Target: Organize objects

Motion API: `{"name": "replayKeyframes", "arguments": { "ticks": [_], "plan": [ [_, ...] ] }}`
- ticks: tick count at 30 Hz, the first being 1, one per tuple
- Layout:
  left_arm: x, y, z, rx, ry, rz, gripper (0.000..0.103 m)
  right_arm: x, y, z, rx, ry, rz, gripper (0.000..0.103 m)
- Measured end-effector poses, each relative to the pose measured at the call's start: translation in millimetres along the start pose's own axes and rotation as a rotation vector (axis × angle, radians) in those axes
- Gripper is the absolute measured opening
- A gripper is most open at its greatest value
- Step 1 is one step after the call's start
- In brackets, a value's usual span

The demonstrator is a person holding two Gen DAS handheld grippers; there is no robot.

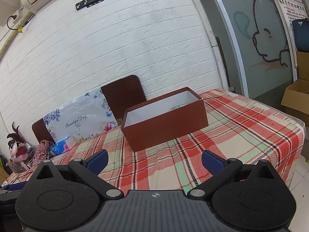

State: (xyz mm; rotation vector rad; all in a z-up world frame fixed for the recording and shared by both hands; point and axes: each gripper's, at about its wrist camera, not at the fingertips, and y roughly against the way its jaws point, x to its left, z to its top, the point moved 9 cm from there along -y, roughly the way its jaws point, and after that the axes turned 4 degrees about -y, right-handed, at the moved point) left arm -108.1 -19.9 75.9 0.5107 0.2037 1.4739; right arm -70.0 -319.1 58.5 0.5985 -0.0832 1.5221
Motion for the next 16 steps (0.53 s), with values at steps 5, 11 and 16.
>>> {"name": "replayKeyframes", "arguments": {
  "ticks": [5,11,16],
  "plan": [
    [0.8,-0.5,0.1,0.005,0.003,-0.001,0.103,-2.2,-2.9,1.7,0.007,0.001,0.005,0.102],
    [0.9,-0.2,0.3,0.003,0.007,-0.009,0.103,-2.3,-3.1,1.6,0.007,0.002,0.006,0.102],
    [1.3,0.5,0.2,-0.001,0.01,-0.013,0.103,-1.5,-3.3,1.2,0.005,0.0,0.004,0.102]
  ]
}}
